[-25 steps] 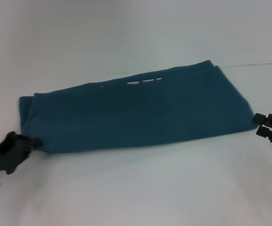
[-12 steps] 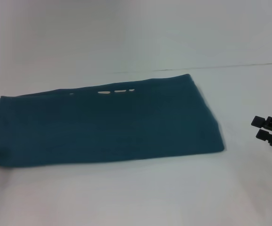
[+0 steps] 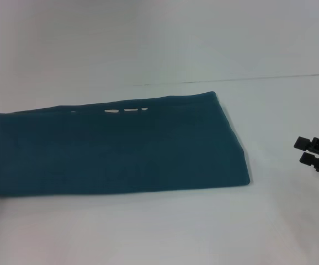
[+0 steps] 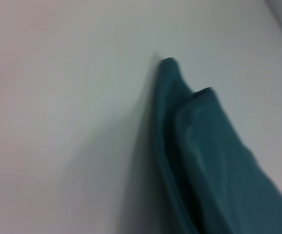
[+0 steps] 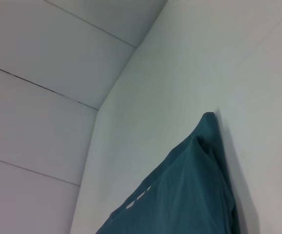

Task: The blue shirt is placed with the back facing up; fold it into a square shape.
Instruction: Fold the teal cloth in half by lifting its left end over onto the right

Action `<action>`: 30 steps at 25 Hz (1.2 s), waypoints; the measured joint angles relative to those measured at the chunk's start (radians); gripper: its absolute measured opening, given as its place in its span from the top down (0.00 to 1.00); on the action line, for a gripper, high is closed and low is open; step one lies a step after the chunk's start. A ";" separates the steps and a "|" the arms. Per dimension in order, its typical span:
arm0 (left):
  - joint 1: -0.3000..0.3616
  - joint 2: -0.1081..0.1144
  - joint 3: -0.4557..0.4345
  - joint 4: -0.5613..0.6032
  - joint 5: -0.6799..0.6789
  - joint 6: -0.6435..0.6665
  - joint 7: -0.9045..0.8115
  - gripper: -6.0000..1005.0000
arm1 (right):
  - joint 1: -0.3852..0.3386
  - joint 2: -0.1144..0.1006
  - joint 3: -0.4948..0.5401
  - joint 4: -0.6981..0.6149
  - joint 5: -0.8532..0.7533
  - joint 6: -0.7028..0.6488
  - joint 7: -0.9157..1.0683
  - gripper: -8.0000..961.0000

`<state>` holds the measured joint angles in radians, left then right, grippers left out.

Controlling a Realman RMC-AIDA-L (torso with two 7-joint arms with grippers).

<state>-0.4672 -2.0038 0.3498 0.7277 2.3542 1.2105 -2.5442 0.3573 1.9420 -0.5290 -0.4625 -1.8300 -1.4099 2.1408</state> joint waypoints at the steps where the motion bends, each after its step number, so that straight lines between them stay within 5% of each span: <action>1: -0.001 0.000 -0.004 0.001 -0.021 0.016 0.002 0.94 | 0.000 0.000 0.000 0.000 0.000 -0.001 0.000 0.30; 7: -0.033 0.006 -0.003 0.011 -0.175 0.160 0.007 0.93 | 0.004 0.003 -0.001 0.000 -0.015 -0.004 -0.001 0.30; 15: -0.186 -0.004 0.010 0.028 -0.279 0.298 -0.008 0.91 | 0.021 0.008 -0.003 0.000 -0.025 -0.009 -0.001 0.30; 23: -0.330 -0.075 0.114 0.028 -0.323 0.305 0.008 0.89 | 0.023 0.011 -0.013 -0.001 -0.025 -0.009 -0.002 0.30; 30: -0.388 -0.153 0.324 0.014 -0.364 0.203 0.036 0.88 | 0.023 0.012 -0.014 -0.001 -0.025 -0.007 -0.002 0.30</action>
<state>-0.8553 -2.1567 0.6734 0.7419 1.9901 1.4131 -2.5084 0.3805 1.9540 -0.5431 -0.4632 -1.8546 -1.4166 2.1389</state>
